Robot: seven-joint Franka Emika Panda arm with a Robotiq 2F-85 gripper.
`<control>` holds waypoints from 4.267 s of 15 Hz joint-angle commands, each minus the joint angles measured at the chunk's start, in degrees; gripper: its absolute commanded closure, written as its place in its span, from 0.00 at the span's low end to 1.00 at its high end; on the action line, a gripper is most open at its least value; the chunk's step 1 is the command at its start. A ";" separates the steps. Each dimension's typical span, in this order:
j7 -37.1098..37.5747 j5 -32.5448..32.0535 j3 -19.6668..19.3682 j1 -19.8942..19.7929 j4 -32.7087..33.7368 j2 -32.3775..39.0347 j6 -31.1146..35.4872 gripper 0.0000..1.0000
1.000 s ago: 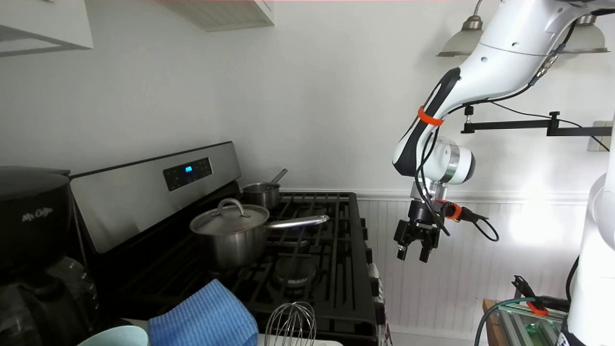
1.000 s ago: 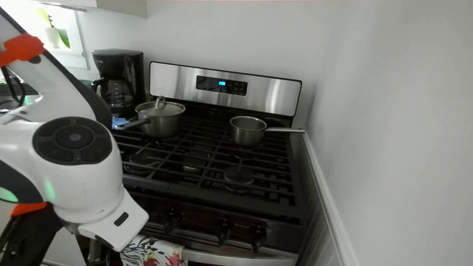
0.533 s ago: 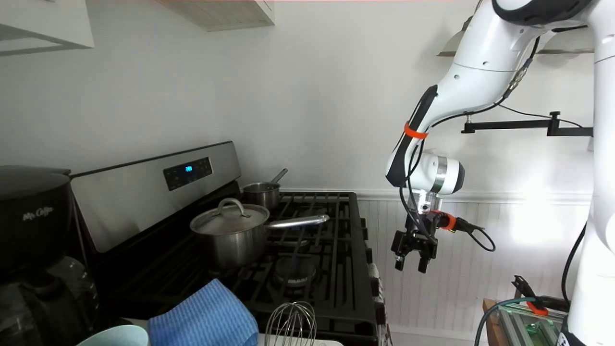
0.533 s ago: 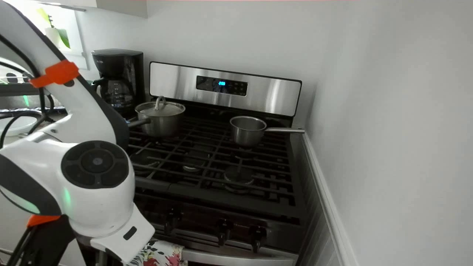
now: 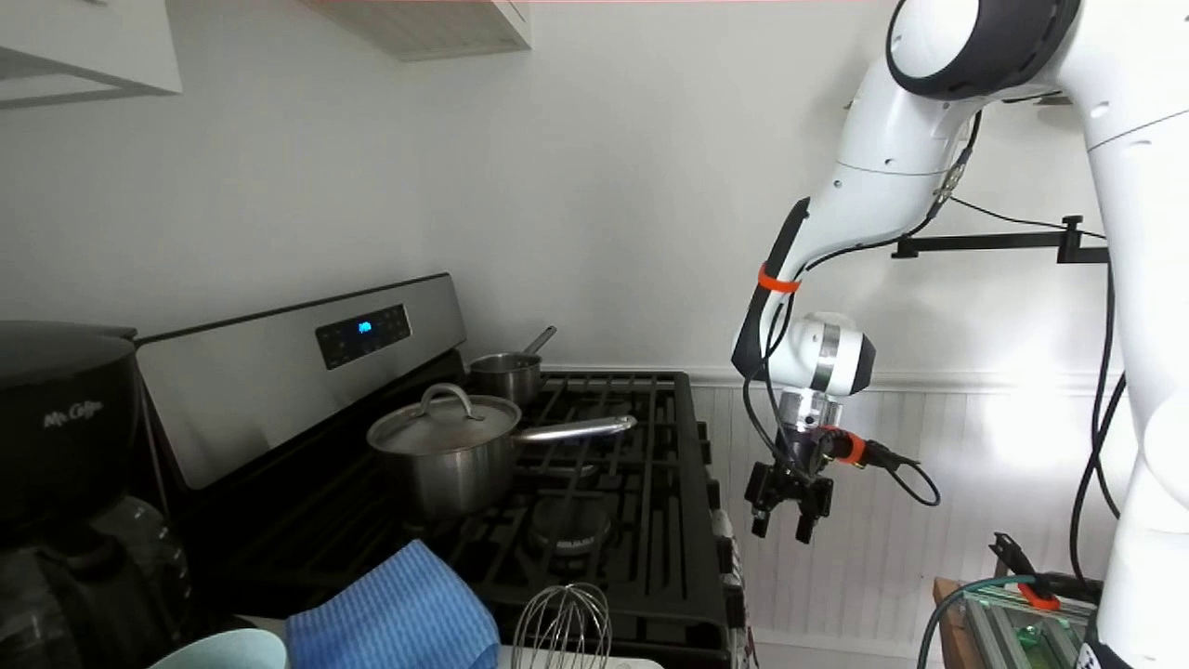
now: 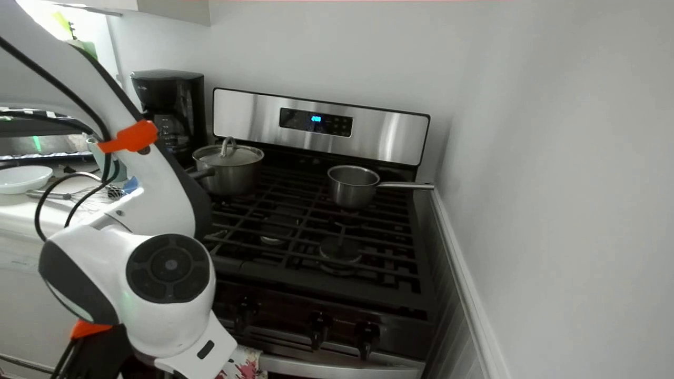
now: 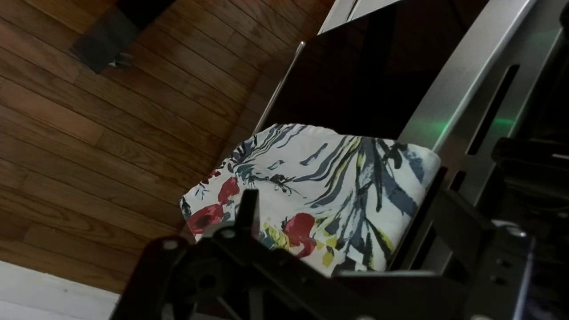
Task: Move the pot's lid to the stove using the tea towel
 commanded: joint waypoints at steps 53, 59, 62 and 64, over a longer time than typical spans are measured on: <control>-5.43 3.88 2.26 -3.29 6.77 4.62 -4.24 1.00; -5.25 3.04 2.39 -3.18 6.71 4.21 -4.88 0.74; -5.33 3.64 2.85 -2.82 6.71 4.76 -4.19 0.60; -5.83 5.20 3.44 -3.03 6.62 4.48 -4.63 0.46</control>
